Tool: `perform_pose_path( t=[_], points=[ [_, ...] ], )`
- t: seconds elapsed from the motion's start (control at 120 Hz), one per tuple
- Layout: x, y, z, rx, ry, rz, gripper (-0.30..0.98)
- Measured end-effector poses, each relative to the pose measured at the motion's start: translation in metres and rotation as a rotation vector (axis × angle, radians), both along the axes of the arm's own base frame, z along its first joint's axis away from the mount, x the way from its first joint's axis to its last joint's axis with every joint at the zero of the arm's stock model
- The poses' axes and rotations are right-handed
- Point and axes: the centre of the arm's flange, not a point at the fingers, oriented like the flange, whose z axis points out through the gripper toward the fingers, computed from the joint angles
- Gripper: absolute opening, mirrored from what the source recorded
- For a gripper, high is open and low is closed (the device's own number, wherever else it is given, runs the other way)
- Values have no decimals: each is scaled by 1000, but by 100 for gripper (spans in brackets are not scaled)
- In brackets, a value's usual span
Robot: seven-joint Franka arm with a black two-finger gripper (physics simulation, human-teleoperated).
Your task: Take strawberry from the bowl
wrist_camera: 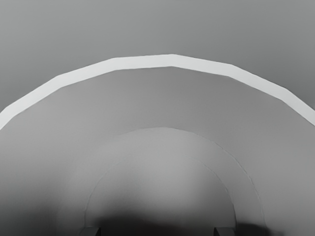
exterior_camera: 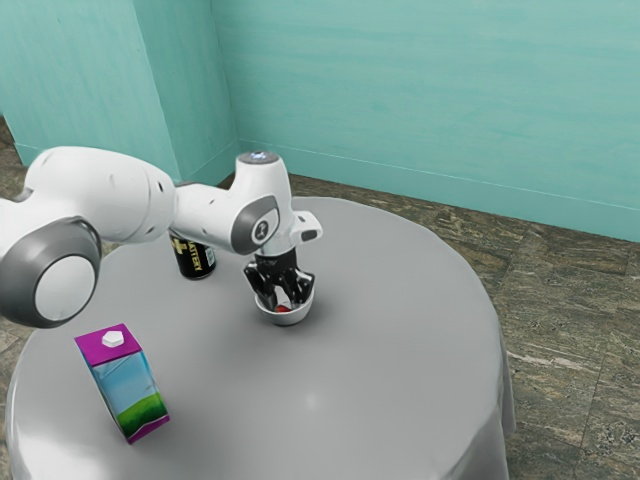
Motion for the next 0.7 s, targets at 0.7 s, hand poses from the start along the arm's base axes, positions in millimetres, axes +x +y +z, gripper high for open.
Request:
perform_pose_path(
  t=[0.7],
  points=[
    [2, -5, 53, -3, -69, 6, 7]
  ],
)
